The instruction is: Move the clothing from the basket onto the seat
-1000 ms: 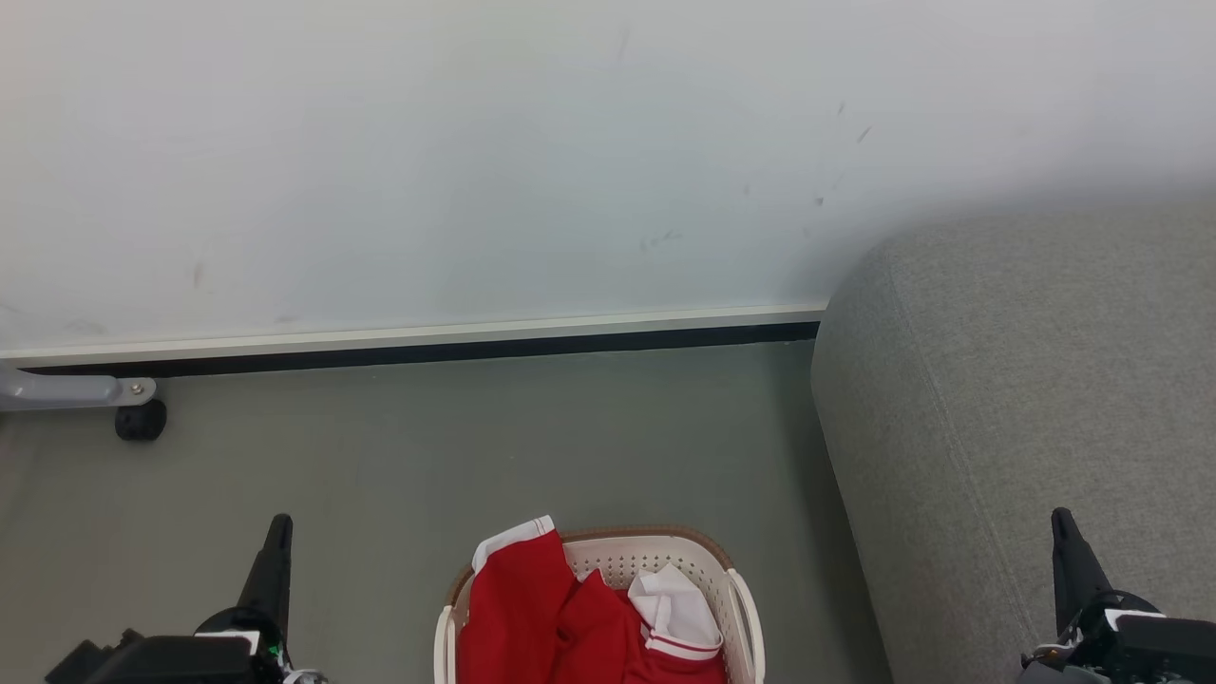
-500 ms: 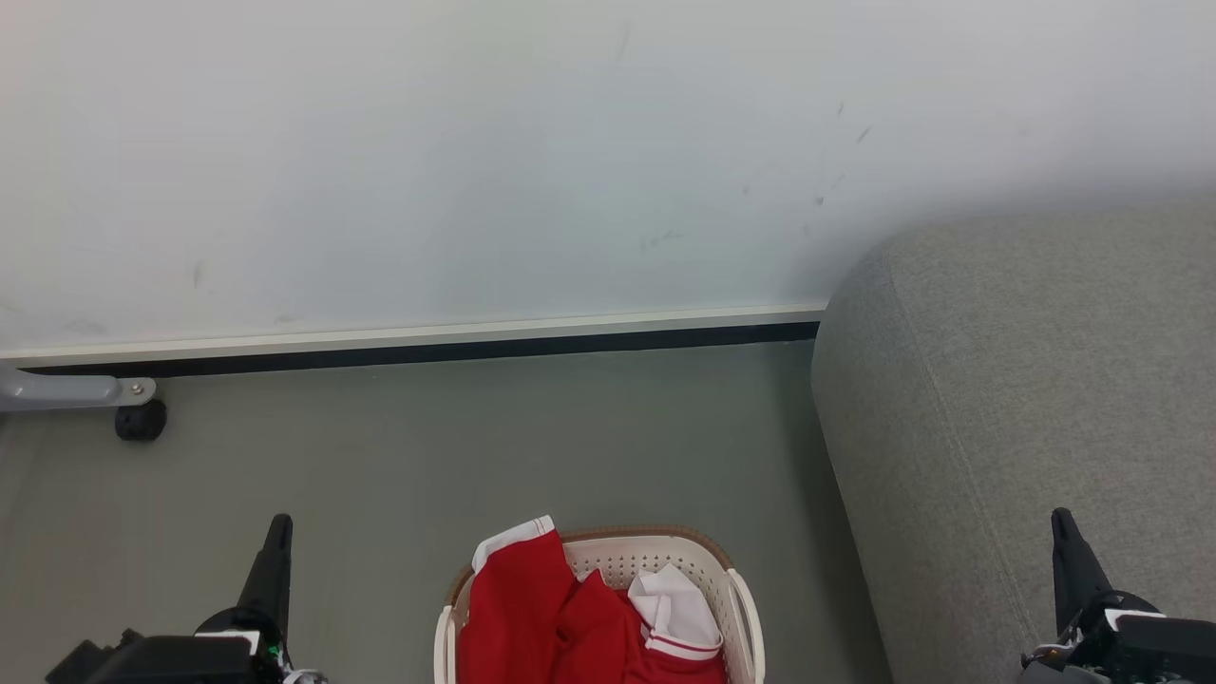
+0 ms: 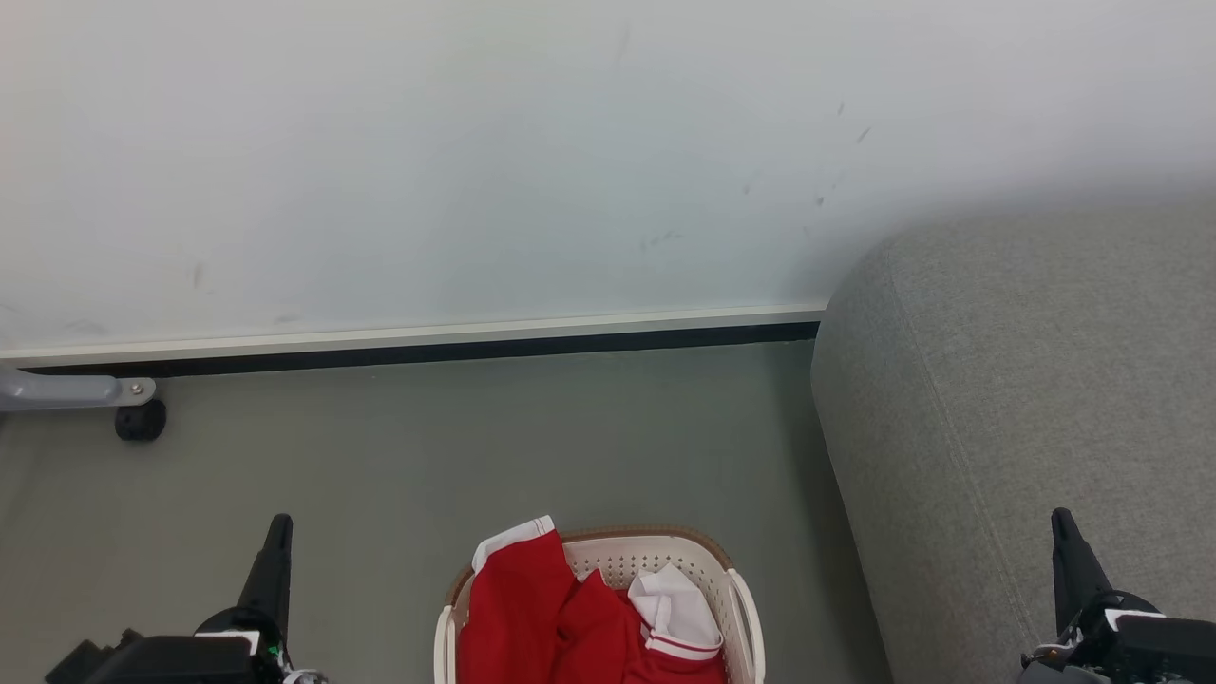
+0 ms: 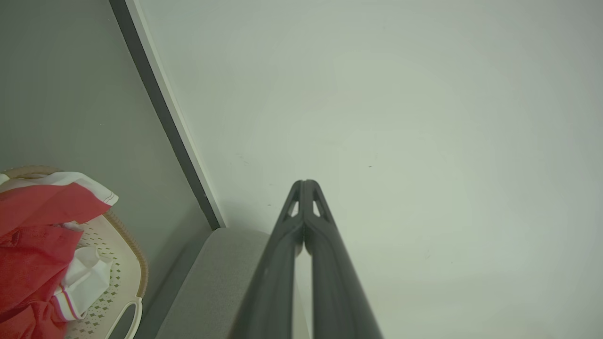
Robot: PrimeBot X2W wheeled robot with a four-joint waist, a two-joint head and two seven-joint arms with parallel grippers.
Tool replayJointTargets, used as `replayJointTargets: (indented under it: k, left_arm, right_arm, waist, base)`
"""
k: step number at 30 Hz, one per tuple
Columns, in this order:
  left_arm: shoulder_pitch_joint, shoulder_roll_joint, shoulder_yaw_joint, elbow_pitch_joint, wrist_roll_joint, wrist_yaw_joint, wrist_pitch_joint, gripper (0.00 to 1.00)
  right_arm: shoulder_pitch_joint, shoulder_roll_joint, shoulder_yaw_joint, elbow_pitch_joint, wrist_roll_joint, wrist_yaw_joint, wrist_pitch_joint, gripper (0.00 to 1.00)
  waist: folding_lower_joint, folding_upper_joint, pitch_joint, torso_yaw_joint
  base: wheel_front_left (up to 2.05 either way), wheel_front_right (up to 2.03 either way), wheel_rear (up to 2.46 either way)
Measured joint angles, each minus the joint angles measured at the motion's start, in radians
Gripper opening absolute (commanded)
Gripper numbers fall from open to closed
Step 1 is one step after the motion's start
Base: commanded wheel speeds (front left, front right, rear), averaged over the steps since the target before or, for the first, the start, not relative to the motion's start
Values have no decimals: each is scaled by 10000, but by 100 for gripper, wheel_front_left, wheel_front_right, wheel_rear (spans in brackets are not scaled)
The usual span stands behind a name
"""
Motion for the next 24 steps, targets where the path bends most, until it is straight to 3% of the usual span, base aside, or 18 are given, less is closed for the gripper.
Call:
replayJointTargets:
  k: [24]
  left_arm:
    - [0,0,0,0,0,0,0,0]
  right_arm:
    - [0,0,0,0,0,0,0,0]
  waist:
    - [0,0,0,0]
  base:
    - [0,0,0]
